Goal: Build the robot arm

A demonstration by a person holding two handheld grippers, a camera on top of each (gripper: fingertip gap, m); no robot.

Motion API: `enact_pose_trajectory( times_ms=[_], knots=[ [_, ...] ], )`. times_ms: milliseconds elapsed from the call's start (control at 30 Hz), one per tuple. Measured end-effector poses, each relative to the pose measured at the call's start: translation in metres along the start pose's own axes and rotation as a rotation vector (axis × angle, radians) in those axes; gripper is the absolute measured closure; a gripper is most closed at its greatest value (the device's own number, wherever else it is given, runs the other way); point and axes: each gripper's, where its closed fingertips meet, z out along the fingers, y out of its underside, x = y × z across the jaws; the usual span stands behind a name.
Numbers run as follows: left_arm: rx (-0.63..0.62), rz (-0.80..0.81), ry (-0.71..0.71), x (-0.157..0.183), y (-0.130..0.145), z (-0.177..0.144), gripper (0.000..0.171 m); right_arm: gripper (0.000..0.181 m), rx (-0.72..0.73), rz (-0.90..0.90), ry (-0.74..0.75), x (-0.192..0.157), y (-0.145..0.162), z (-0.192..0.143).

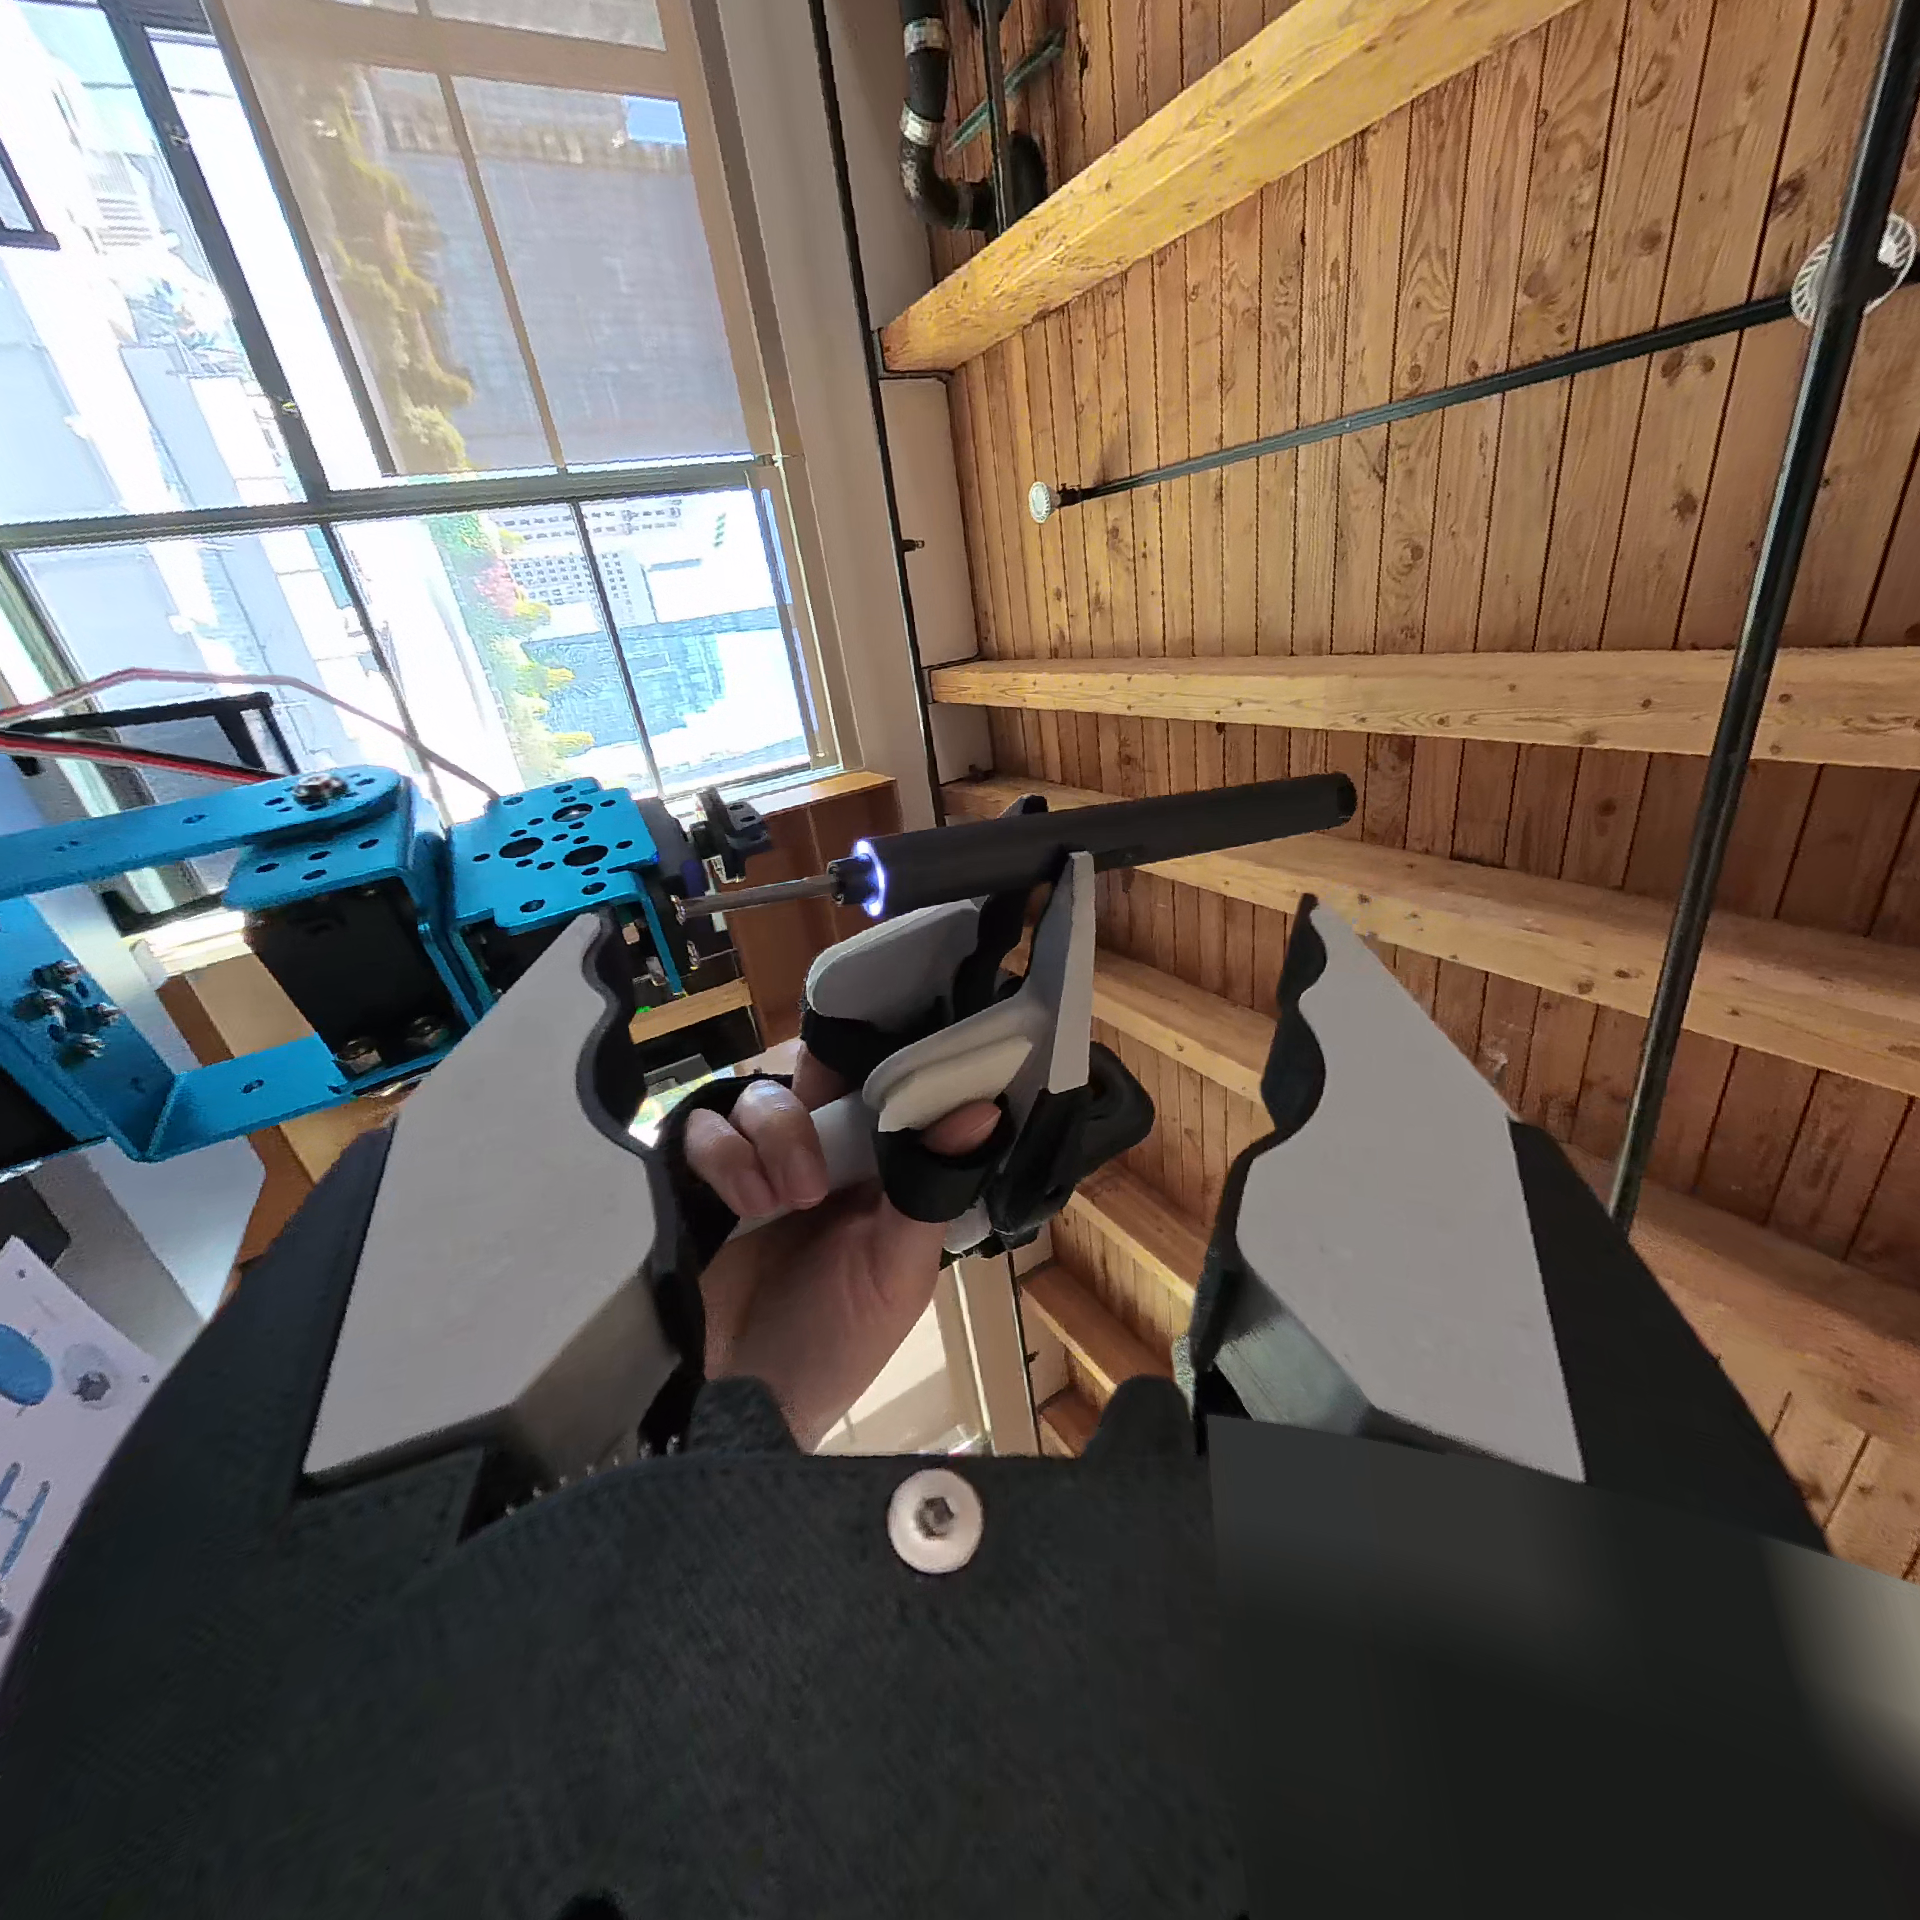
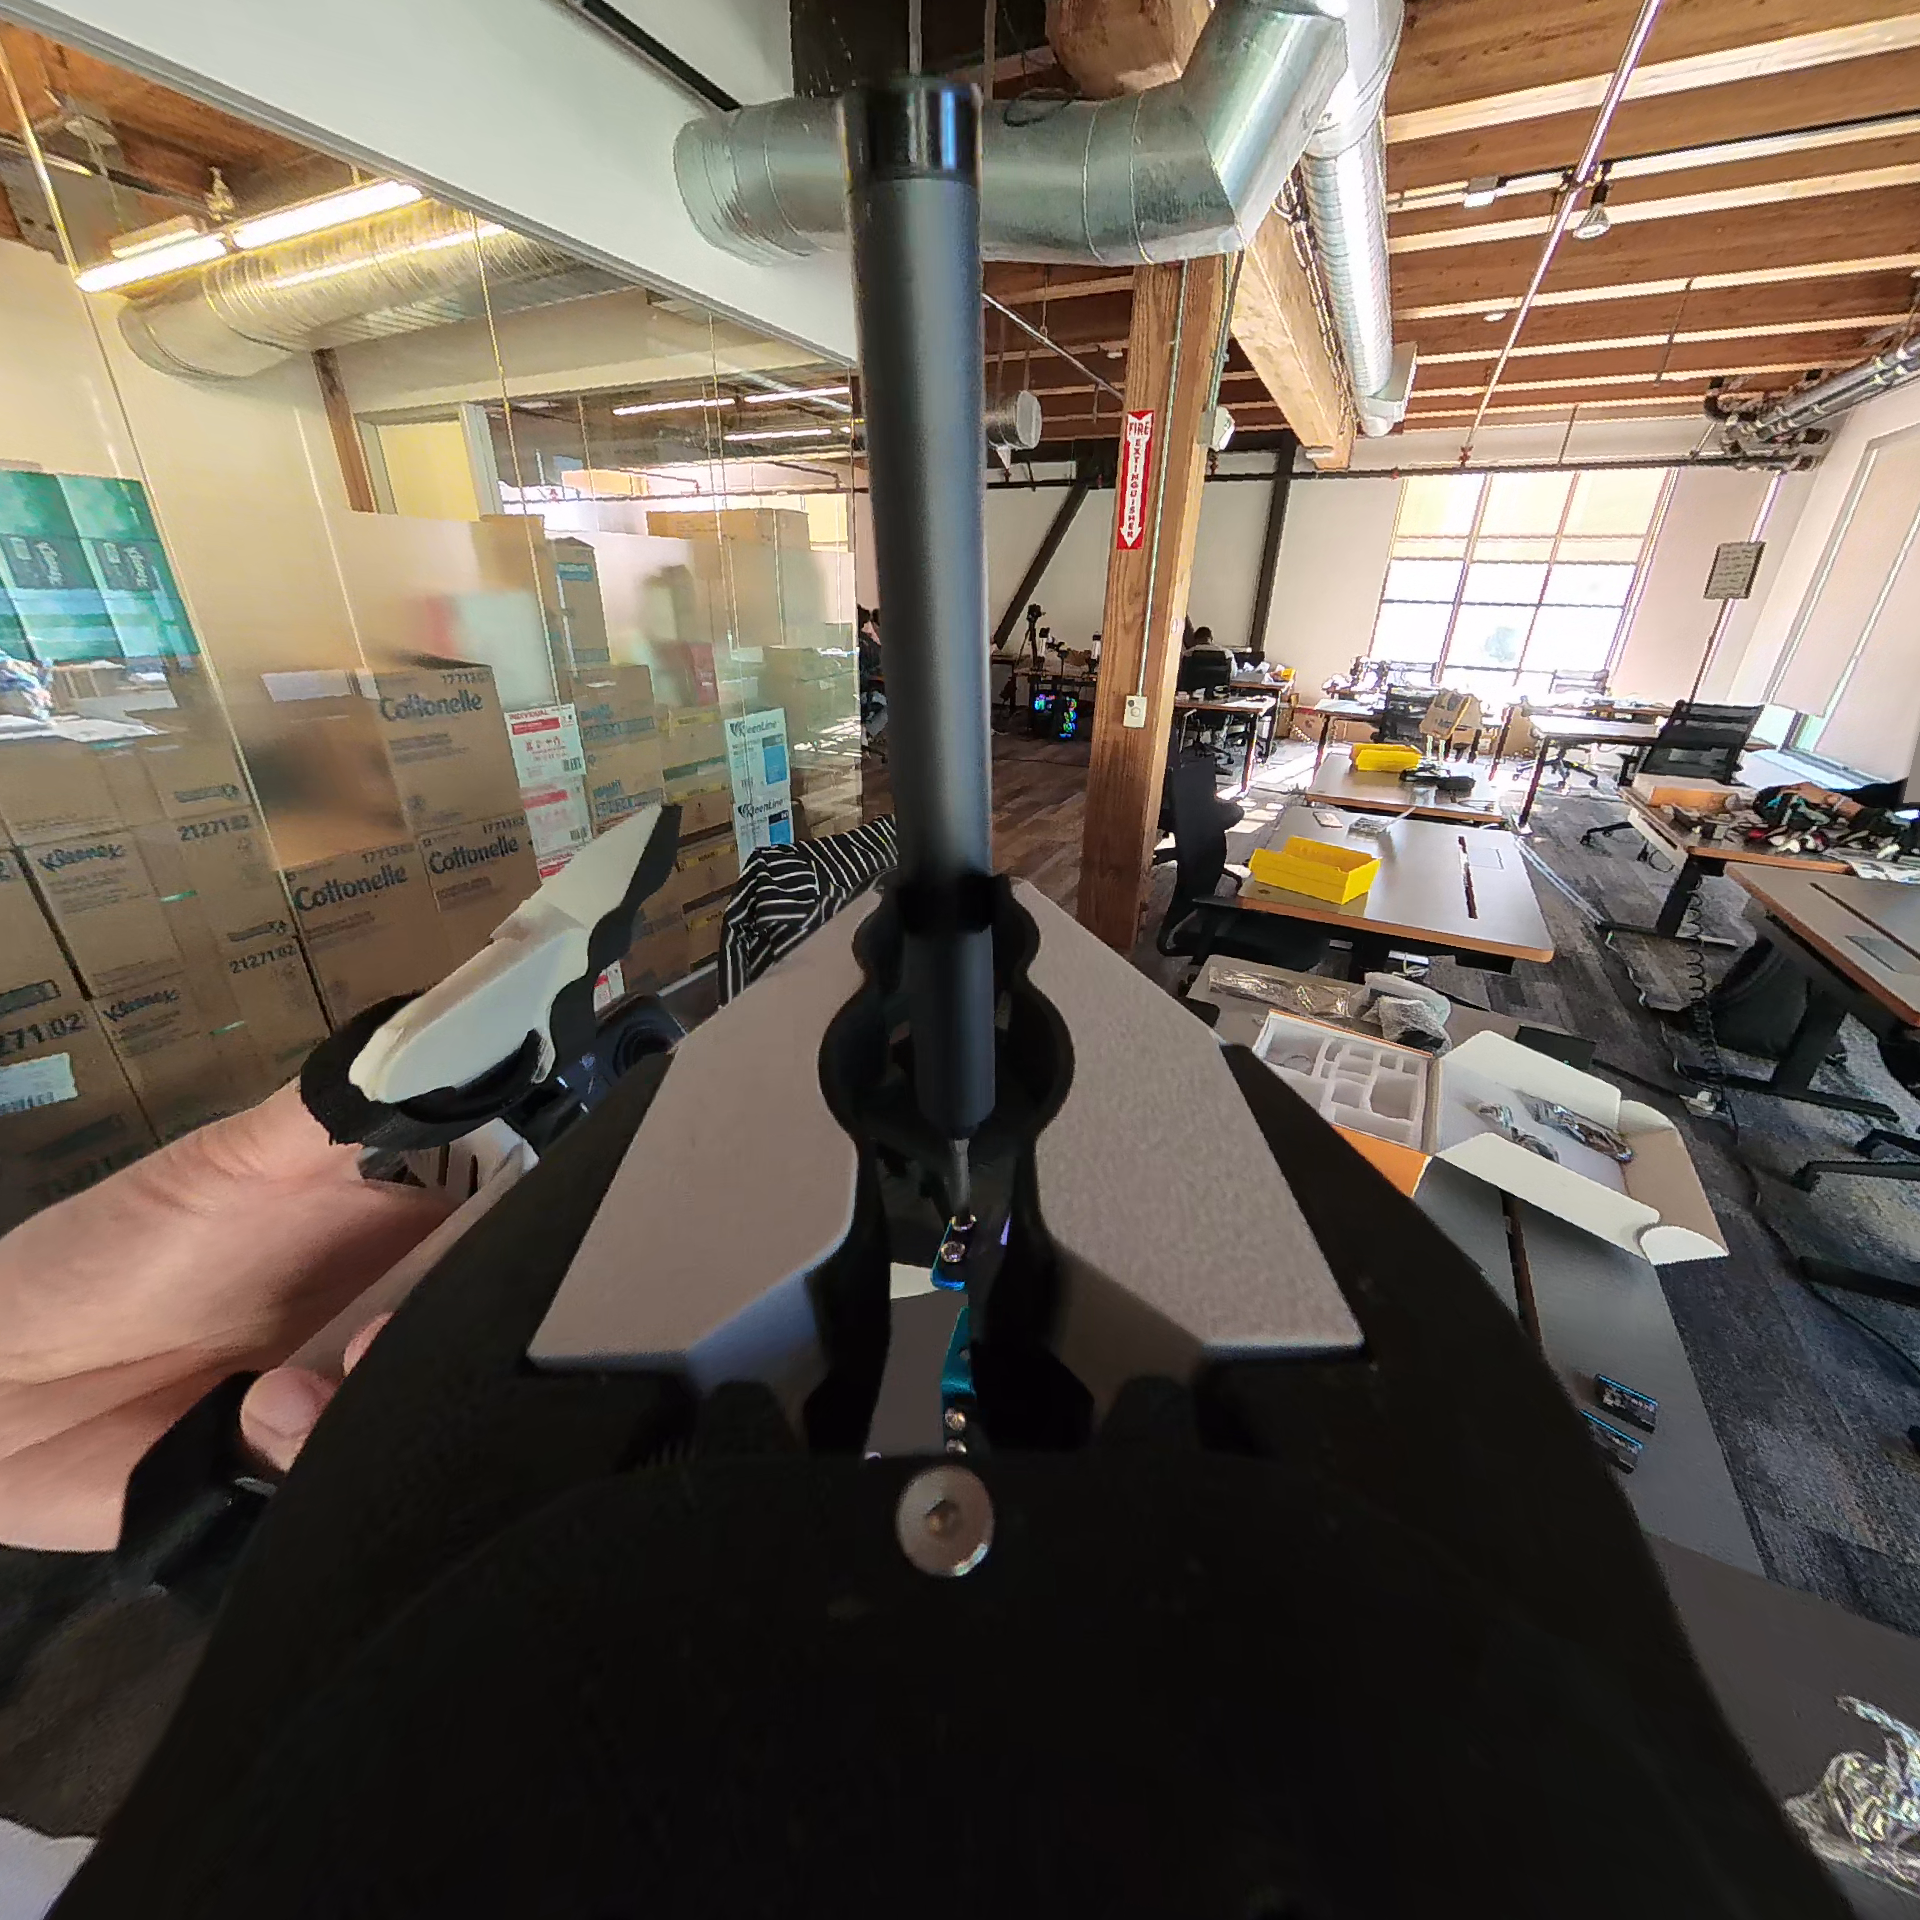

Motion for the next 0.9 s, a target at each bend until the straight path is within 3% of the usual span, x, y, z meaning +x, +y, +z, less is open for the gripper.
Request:
enact_pose_trajectory(
  times_ms=[900],
  knots=[
    [-0.039, -0.028, 0.025, 0.002, -0.003, -0.001, 0.048, 0.165, -0.106, -0.052, 0.023, -0.005, 0.004, 0.012]
  ],
)
